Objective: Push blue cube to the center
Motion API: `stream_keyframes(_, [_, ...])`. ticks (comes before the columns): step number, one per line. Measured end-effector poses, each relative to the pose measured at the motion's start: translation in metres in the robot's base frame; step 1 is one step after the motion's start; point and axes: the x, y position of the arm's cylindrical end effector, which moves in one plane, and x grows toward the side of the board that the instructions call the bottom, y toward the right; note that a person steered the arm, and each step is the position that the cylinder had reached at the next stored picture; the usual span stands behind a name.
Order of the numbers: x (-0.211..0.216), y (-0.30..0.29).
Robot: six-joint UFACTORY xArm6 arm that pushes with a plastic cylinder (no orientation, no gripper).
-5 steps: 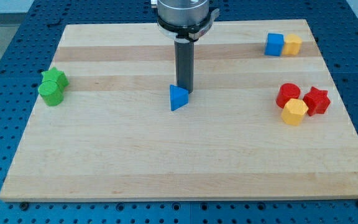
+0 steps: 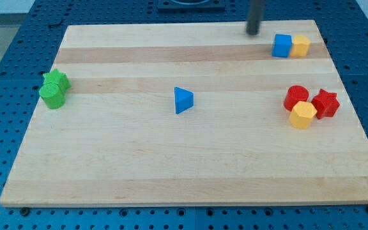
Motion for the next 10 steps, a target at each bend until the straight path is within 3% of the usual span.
stream_keyframes(1, [0.051, 0.012])
stream_keyframes(3, [0.105, -0.050])
stream_keyframes(6, [0.112, -0.061])
stream_keyframes(7, [0.152, -0.047])
stream_keyframes(8, [0.148, 0.007])
stream_keyframes(9, [0.109, 0.058])
stream_keyframes(10, [0.080, 0.068])
